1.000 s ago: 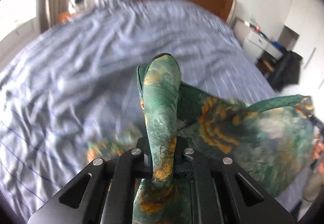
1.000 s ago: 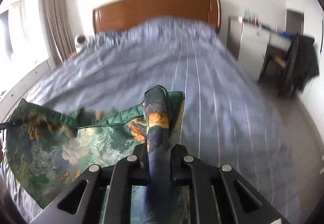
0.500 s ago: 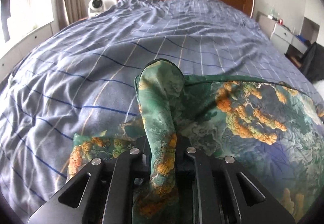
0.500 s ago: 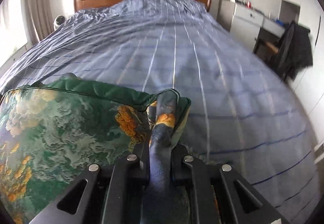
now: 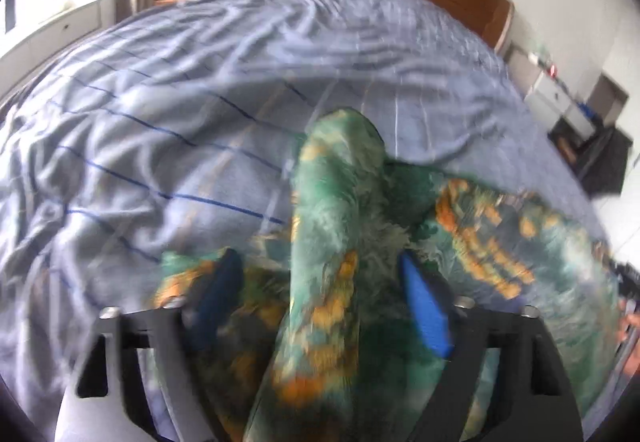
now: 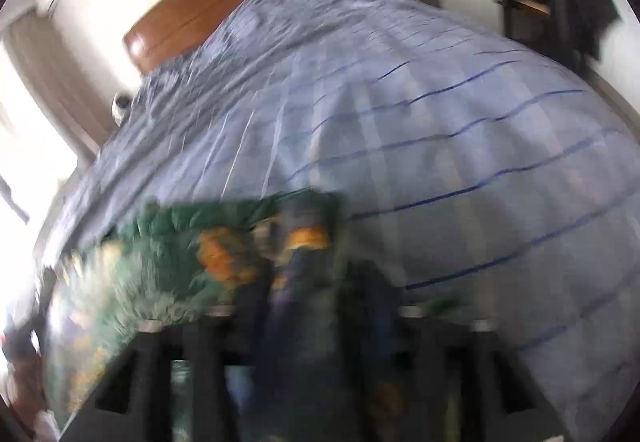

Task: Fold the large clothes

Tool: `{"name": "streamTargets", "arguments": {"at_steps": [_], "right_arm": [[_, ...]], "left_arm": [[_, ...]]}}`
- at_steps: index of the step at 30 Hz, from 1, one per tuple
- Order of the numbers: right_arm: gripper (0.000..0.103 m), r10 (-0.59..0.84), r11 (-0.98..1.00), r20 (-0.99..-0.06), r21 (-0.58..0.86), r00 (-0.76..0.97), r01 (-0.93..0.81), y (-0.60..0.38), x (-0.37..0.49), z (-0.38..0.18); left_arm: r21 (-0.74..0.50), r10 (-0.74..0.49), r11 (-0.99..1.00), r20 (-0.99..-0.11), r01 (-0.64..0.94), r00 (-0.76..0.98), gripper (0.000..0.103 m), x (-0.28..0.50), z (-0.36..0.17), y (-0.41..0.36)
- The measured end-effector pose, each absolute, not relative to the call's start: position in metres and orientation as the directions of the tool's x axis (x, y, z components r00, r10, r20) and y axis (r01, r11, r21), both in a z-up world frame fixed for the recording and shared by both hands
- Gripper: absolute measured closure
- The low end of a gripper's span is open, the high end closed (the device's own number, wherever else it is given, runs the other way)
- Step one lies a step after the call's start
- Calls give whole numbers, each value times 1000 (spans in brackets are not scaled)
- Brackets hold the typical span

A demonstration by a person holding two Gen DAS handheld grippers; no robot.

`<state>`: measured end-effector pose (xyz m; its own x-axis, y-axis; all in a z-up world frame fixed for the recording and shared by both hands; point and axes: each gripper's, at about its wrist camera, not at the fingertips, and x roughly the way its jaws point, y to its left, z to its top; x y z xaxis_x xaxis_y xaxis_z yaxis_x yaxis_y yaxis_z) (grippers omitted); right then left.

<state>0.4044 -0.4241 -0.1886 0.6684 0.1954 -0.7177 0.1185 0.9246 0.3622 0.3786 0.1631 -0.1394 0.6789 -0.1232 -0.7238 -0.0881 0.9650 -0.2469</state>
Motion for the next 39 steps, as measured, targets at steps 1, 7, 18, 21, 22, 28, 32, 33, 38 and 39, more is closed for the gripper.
{"name": "streamTargets", "arguments": {"at_steps": [1,7,18,21,22,28,32,33,38,39], "right_arm": [[46,196,915,-690,383,696,122,-435,395,-177],[46,192,960,-650,281,735,-2,-433,322,-125],[45,233,954,-729,300,644,-6,-421,230,-183],[43,231,926,-667,374,708,50,-433,203,-170],[42,235,924,-655,379,718,43,-433,197,-167],[42,325,868,-647,493,690,54,-427,184,-181],[39,334,815,-639,565,693,128,-432,178,-195],[38,338,803,-637,579,693,141,-432,172,-198],[23,379,715,-599,673,705,188,-440,183,-209],[23,380,694,-600,688,704,212,-442,188,-215]], "left_arm": [[-256,-121,962,-712,-94,692,18,371,-129,166],[-259,-184,966,-635,18,751,11,312,-88,125],[-202,-340,938,-708,283,620,9,281,-108,-13],[-159,-334,934,-702,319,629,8,285,-97,-33],[-134,-320,937,-703,323,635,7,292,-94,-41],[-12,-235,937,-763,350,602,6,318,-119,-78],[68,-206,909,-785,412,584,6,284,-145,-85],[77,-210,901,-782,426,586,6,273,-143,-84],[3,-286,894,-765,448,576,6,246,-115,-72],[-18,-302,894,-761,447,575,6,245,-108,-70]]}}
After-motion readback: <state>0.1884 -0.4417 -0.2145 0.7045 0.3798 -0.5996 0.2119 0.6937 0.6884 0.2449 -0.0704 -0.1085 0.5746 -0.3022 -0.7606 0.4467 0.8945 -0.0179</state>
